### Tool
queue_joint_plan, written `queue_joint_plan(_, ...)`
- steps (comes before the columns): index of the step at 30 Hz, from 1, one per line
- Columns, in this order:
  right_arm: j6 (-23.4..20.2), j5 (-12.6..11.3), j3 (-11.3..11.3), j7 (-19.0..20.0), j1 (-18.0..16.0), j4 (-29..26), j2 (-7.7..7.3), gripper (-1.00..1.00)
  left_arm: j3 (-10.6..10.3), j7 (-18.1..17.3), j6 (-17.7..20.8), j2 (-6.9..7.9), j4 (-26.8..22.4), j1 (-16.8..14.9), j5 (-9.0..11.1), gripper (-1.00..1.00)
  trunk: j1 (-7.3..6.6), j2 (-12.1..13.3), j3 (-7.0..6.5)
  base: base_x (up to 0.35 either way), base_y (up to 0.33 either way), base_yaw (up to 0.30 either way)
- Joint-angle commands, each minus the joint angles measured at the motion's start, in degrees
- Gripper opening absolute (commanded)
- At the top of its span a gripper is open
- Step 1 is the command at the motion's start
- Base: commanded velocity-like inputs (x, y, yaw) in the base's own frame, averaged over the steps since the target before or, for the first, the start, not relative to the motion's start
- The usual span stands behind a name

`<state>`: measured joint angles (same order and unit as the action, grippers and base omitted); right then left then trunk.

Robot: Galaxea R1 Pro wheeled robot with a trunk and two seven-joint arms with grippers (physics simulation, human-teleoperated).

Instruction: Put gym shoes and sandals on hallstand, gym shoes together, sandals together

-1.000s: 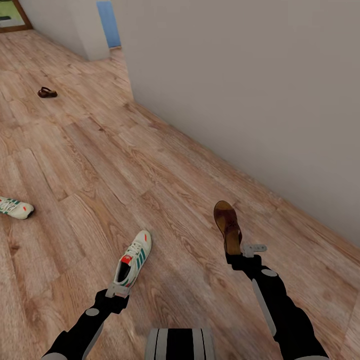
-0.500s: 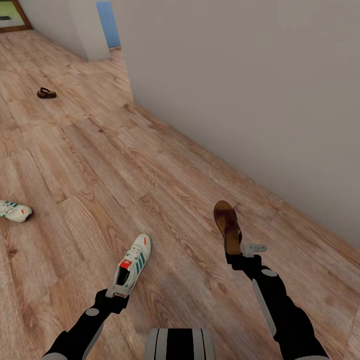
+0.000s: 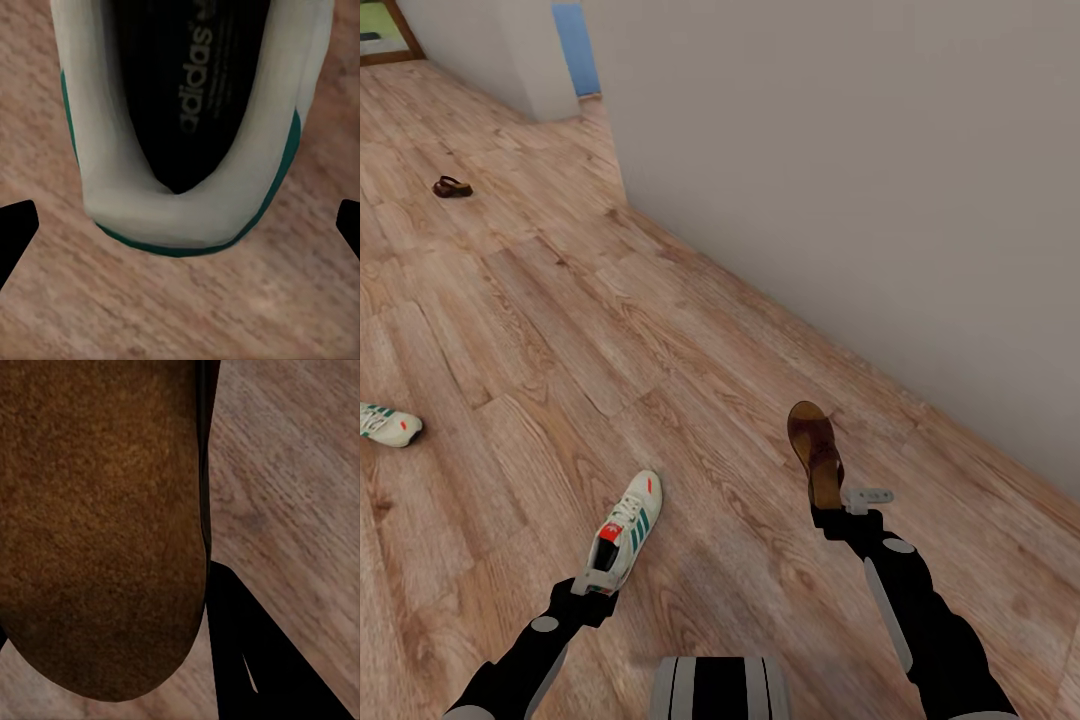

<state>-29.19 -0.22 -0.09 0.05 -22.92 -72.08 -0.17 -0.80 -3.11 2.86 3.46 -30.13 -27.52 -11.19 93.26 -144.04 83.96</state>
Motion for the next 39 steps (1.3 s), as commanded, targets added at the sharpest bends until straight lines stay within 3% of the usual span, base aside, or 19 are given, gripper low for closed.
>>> queue_joint_plan(1, -0.3, -0.2, 0.0, -0.1, 0.0, -0.1, -0.01, -1.00, -0.1, -0.1, 0.3, 0.03, -0.1, 0.0, -0.3, 1.00, -0.01, 0.0, 0.04, 0.003, 0.000, 0.000)
queue_joint_plan(5, -0.3, -0.2, 0.0, -0.1, 0.0, -0.1, -0.01, -1.00, -0.1, -0.1, 0.3, 0.02, -0.1, 0.0, -0.3, 1.00, -0.01, 0.0, 0.14, 0.001, 0.000, 0.000)
queue_joint_plan(11, -0.3, -0.2, 0.0, -0.1, 0.0, 0.0, -0.01, -1.00, -0.1, -0.1, 0.3, -0.02, -0.1, 0.0, -0.3, 1.00, 0.12, -0.1, 1.66, 0.000, 0.000, 0.000)
queue_joint_plan(39, -0.3, -0.2, 0.0, -0.1, 0.0, -0.1, -0.01, -1.00, -0.1, -0.1, 0.3, -0.01, -0.1, 0.0, -0.3, 1.00, 0.12, -0.1, 1.77, 0.055, 0.000, 0.000)
